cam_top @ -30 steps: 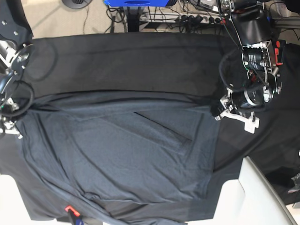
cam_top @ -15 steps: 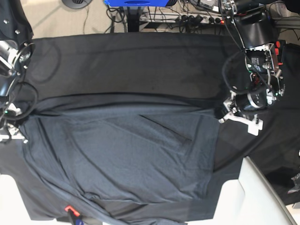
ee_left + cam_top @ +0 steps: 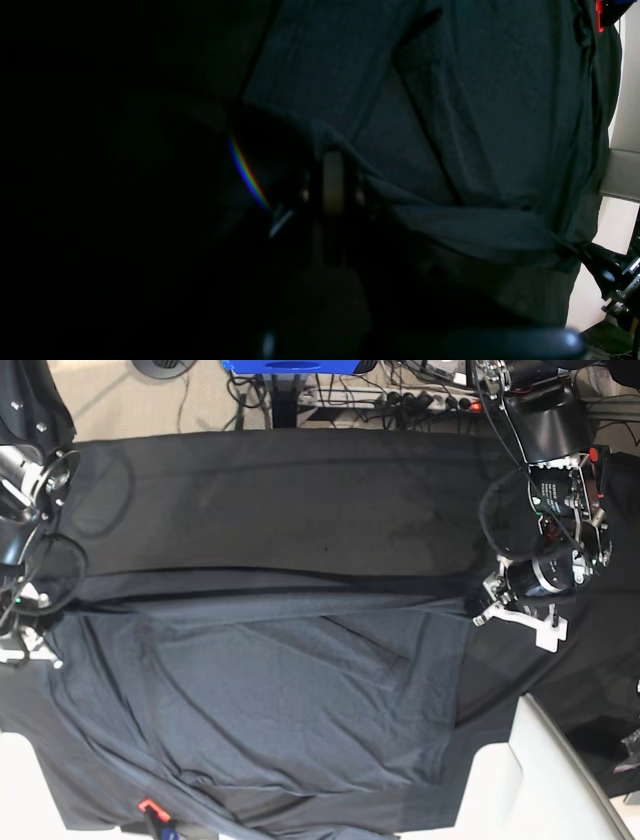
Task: Fold the T-shirt properly
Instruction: 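Lift the collar edge with both grippers and fold it toward the hem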
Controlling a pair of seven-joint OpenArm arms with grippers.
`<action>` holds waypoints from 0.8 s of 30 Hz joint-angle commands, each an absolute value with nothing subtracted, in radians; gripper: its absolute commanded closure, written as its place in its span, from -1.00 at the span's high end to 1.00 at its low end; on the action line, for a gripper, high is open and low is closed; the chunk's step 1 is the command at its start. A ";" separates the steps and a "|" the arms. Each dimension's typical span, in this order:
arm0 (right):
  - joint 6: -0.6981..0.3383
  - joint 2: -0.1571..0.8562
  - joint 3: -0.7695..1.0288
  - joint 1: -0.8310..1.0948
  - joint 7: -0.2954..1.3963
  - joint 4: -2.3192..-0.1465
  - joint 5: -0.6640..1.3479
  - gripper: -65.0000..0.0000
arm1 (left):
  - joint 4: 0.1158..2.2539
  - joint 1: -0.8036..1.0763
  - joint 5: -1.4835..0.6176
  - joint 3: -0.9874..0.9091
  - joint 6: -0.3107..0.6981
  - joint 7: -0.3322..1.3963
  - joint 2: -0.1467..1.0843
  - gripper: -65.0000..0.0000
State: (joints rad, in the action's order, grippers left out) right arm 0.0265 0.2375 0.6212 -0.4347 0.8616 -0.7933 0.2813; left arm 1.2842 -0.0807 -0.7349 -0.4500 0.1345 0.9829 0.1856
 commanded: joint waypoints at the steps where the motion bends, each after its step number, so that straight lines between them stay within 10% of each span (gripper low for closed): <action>1: 0.021 0.257 0.619 -0.464 0.845 -0.806 0.286 -0.95 | 1.297 -0.099 -0.751 -0.450 0.139 0.964 0.199 -1.00; 11: 0.019 0.243 0.618 -0.503 0.828 -0.816 0.286 -0.39 | 1.297 -0.133 -0.750 -0.450 0.139 0.958 0.199 -1.00; 18: -0.035 0.246 0.625 -0.503 0.722 -0.837 0.286 -0.31 | 1.303 -0.136 -0.682 -0.461 0.139 0.785 0.197 0.17; 24: -0.223 0.202 0.650 -0.321 0.754 -1.144 0.317 -0.32 | 1.339 -0.071 -0.684 -0.463 0.143 0.745 0.248 0.67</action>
